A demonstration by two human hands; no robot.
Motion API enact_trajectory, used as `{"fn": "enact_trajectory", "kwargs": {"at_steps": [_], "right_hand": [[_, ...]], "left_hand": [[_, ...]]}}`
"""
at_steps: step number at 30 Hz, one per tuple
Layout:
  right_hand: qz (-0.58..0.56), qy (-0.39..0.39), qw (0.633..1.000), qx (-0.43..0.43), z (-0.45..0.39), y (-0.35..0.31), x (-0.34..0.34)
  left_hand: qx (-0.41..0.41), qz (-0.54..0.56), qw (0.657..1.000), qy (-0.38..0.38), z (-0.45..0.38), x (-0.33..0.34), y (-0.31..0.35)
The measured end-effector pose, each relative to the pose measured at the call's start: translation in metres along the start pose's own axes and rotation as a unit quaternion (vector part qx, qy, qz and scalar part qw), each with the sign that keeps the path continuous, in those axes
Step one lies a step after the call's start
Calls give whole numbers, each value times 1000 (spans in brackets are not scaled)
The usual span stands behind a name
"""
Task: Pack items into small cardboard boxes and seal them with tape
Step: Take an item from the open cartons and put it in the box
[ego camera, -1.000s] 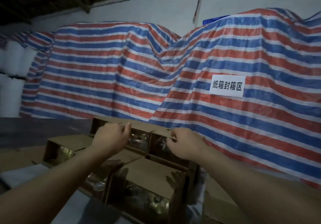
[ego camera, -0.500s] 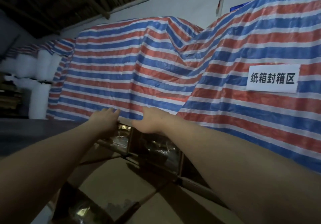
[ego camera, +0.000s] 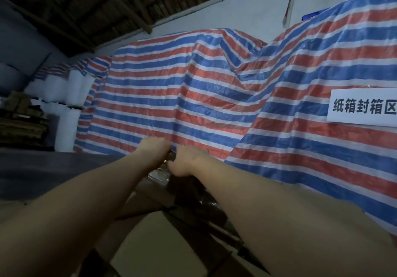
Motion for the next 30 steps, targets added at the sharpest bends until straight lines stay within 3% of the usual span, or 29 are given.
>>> {"fn": "enact_trajectory", "kwargs": {"at_steps": [6,9,11,13,18,25,30], "right_hand": [[-229,148,962,3,-5,-16,-62],[-291,190,937,34,4,-28,-108],[-289,206,934,46,19,-32,-143],[-296,209,930,54,45,-32,-176],[-297,170,936,80,145,-29,-249],[-243,195,940,140,334,-27,-339],[-235,185,932,203,469,-17,-370]], "left_hand": [[29,-149,988,36,-15,-102,-29],[16,-161,984,73,-10,-163,-44],[-2,-97,993,70,0,-203,-45],[-33,56,997,44,15,-238,-43],[50,231,972,20,78,-317,-23],[195,249,947,60,192,-426,38],[253,251,934,-15,270,-470,96]]}}
Point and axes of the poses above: each hand's wrist, its own z-axis away from the middle knuckle, its own x-axis out of the palm, y = z × x, the point moved 3 cm from there along -z, towards the middle knuckle, and after that the axes turned 13 degrees about -x, right-handed, at the moved point
